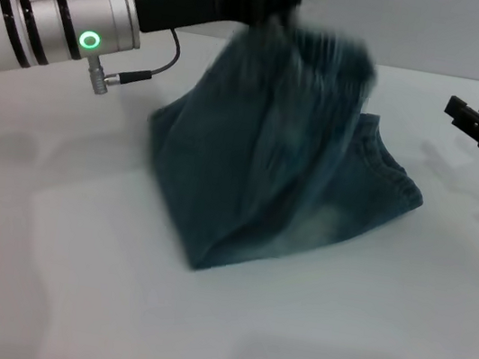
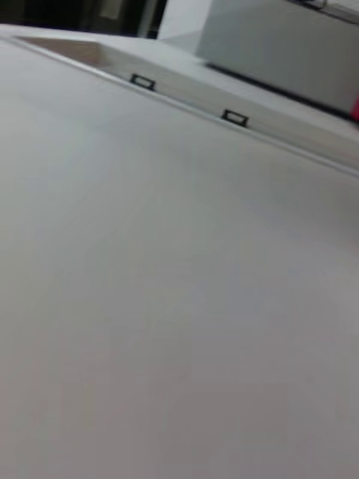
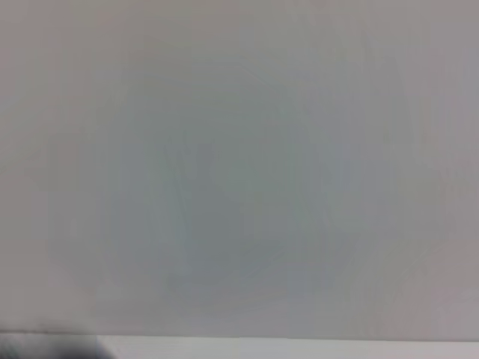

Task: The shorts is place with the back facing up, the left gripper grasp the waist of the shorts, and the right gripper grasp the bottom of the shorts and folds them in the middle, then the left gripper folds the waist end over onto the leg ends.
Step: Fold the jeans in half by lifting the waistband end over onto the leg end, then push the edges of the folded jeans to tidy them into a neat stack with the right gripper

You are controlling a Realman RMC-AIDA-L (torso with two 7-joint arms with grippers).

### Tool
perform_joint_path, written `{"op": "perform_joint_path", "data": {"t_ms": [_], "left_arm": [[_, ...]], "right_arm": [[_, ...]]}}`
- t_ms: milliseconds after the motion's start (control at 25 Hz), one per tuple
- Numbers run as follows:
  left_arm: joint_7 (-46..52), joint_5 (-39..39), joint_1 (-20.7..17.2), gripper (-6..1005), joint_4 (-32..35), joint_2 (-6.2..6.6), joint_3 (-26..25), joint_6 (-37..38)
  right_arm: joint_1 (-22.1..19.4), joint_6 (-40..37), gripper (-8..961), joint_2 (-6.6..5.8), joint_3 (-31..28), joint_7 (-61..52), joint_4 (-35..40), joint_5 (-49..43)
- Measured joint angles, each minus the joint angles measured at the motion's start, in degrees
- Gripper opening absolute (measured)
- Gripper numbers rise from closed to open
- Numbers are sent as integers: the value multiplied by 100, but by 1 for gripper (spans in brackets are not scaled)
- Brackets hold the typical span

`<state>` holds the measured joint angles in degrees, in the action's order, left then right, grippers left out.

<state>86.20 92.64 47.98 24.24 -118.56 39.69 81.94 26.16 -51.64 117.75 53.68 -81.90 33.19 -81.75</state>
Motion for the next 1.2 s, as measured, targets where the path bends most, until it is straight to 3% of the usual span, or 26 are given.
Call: {"op": "perform_joint_path", "data": {"t_ms": [80,440,600,880,960,1040,1080,1200], "left_arm": [[0,-34,2,24,-16,0,2,-9],[-4,-114,-49,344,-38,-1,-14,1],[-119,-300,-239,474,-41,1,-30,27],[-797,-529,-620,681,-42,27,-45,224],[-1217,-1017,-1026,738,-42,37,-73,298],[-1338,-1277,-1153,795,-42,40,-74,319],[-1549,-1713,-1512,824,-41,44,-76,367],[-1628,-1911,-1726,814,-27,49,-76,399]], "right_arm": [[19,1,652,14,-1,6,-4,0],[69,1,651,36,-7,118,-49,16],[70,-188,651,36,-7,158,25,20],[58,-1939,652,-167,-79,111,370,34],[124,-2452,652,-239,-63,74,383,8],[226,-2972,651,-306,10,-2,387,-43],[265,-3137,651,-327,31,-51,388,-99],[486,-3704,651,-372,77,-342,400,-551]]}}
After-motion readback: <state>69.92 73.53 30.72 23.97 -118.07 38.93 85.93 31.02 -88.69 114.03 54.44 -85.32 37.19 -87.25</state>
